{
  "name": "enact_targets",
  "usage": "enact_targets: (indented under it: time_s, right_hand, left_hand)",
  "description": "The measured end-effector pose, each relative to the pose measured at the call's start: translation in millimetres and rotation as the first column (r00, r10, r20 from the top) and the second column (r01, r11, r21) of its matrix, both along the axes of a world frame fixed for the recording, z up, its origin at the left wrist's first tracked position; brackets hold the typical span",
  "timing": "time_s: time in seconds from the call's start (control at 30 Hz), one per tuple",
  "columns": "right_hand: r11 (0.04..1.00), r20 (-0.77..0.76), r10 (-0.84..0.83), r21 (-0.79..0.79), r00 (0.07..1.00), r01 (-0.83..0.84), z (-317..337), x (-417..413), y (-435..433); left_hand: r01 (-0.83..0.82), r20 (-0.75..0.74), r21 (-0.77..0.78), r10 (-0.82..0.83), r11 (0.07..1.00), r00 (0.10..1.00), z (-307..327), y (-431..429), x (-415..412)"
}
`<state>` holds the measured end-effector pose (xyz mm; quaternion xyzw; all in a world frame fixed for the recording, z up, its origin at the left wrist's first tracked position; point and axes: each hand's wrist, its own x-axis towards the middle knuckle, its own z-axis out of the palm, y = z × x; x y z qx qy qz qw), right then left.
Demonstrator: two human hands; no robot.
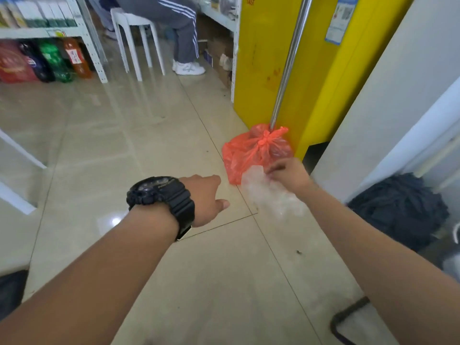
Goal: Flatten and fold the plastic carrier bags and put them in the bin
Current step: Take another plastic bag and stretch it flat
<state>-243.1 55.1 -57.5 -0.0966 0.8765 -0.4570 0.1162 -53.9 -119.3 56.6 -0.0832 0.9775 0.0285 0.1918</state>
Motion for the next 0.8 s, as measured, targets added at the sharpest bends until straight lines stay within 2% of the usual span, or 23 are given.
enact_targets:
  time_s: [0.07,0.13,0.2,0.23,0.27,0.3,0.33,0.37,0.4,0.43,0.47,0.53,0.6,0.67,0.73,0.8]
  right_hand:
    - [0.93,0.042,-0.016,-0.367,0.999,0.03,74.5,18.6,16.4]
    - [0.775,0.076,-0.005,-0.63,0.997,0.051,132.2,42.5,41.7]
    - [0.593,0.128,0.056,-0.802,0.99,0.07,172.4,74.7,68.1]
    - [0.518,0.151,0.093,-0.851,0.984,0.081,184.7,93.7,80.2]
    - [0.458,0.169,0.127,-0.884,0.977,0.093,191.7,114.5,89.7]
    - [0.423,0.195,0.129,-0.898,0.972,0.124,191.5,135.4,100.2]
    - [0.41,0.229,0.111,-0.897,0.967,0.166,186.4,154.8,110.0]
    - [0.442,0.261,0.081,-0.874,0.962,0.2,177.8,173.6,117.6]
    - [0.52,0.287,0.043,-0.824,0.957,0.224,167.5,188.9,124.0]
    - [0.616,0.307,-0.013,-0.747,0.952,0.25,157.9,201.9,129.5]
    - [0.701,0.309,-0.077,-0.659,0.948,0.272,150.2,212.9,134.6]
    - [0.808,0.272,-0.181,-0.507,0.945,0.301,140.1,229.6,141.9]
    - [0.818,0.178,-0.318,-0.445,0.931,0.365,135.0,236.9,146.6]
    - [0.772,0.08,-0.422,-0.49,0.903,0.404,135.6,236.9,150.2]
    - [0.725,0.111,-0.341,-0.601,0.933,0.336,139.5,231.0,152.2]
    - [0.699,0.193,-0.145,-0.675,0.97,0.239,144.2,227.2,148.6]
  left_hand:
    - [-0.066,-0.04,0.088,0.069,0.994,0.997,2.8,-5.0,-0.1]
    - [-0.166,-0.082,0.274,0.195,0.947,0.977,6.6,-10.8,0.1]
    - [-0.251,-0.093,0.543,0.354,0.801,0.931,11.9,-14.4,0.3]
    - [-0.266,-0.064,0.694,0.425,0.669,0.903,16.9,-13.4,1.6]
    - [-0.265,0.007,0.836,0.473,0.48,0.881,23.2,-9.8,4.1]
    - [-0.242,0.097,0.937,0.477,0.253,0.873,30.6,-4.2,8.2]
    - [-0.198,0.159,0.979,0.425,0.049,0.891,37.2,1.8,12.7]
    - [-0.142,0.163,0.986,0.346,-0.086,0.924,41.9,9.3,16.9]
    - [-0.076,0.117,0.986,0.288,-0.149,0.95,44.7,17.3,20.1]
    - [-0.013,0.057,0.988,0.275,-0.157,0.96,47.9,26.2,23.6]
    - [0.045,-0.01,0.992,0.292,-0.114,0.956,49.5,34.8,26.1]
    - [0.159,-0.166,0.986,0.338,0.049,0.926,44.9,48.7,28.5]
    - [0.244,-0.302,0.949,0.357,0.199,0.884,37.8,57.5,30.1]
    - [0.299,-0.388,0.911,0.339,0.285,0.857,36.0,63.0,32.2]
    - [0.347,-0.447,0.877,0.296,0.333,0.844,35.3,64.5,32.0]
    - [0.368,-0.473,0.847,0.229,0.384,0.851,30.9,64.4,30.9]
